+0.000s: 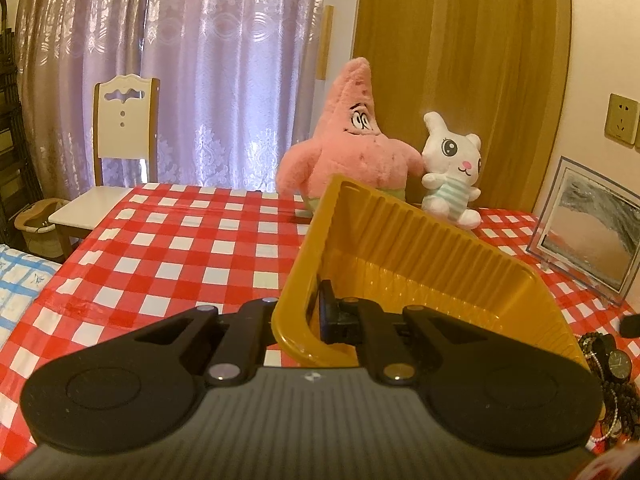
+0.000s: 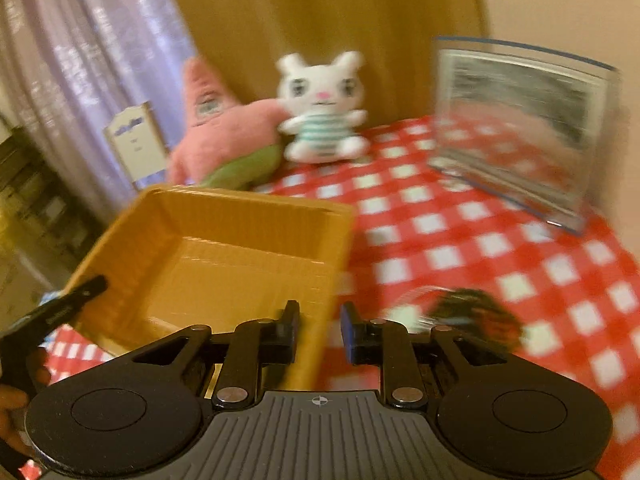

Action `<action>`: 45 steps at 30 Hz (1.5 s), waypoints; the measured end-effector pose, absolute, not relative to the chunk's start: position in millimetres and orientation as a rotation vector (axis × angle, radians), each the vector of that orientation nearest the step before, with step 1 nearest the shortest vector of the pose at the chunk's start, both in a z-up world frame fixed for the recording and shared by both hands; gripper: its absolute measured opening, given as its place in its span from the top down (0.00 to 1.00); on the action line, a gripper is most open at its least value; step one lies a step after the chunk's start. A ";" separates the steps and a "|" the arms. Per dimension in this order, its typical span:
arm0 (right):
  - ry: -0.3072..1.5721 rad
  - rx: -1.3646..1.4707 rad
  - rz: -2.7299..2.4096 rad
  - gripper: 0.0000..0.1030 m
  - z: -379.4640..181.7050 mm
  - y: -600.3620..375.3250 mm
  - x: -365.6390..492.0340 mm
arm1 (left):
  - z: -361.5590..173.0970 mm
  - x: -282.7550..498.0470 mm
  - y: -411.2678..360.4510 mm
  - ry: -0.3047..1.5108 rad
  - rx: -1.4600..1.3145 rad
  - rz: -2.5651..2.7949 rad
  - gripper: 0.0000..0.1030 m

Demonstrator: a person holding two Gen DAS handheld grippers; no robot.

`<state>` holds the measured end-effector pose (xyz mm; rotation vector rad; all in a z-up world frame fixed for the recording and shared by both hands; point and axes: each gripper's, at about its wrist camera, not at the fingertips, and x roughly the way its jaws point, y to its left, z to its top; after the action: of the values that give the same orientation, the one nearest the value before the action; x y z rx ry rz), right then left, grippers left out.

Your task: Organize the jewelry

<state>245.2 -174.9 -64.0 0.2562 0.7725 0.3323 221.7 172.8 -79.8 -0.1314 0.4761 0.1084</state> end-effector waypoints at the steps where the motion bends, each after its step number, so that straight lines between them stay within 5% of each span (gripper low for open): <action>1: 0.777 0.252 0.309 0.78 -65.6 -184.1 242.1 | -79.4 222.6 172.6 0.477 -0.130 0.108 0.93; 14: 0.832 0.293 0.134 0.77 -78.9 -259.6 223.3 | -80.0 223.4 172.6 0.481 -0.128 0.100 0.93; 18: 0.839 0.273 0.160 0.48 -81.1 -251.1 226.5 | -80.0 223.4 173.1 0.484 -0.129 0.100 0.93; 45: 0.856 -0.005 0.160 0.47 -128.1 -181.0 261.0 | -79.2 223.4 173.8 0.480 -0.127 0.101 0.93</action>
<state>261.0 -181.0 -128.1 -0.0051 0.8556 0.1605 223.4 173.8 -79.2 -0.1273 0.4804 0.1006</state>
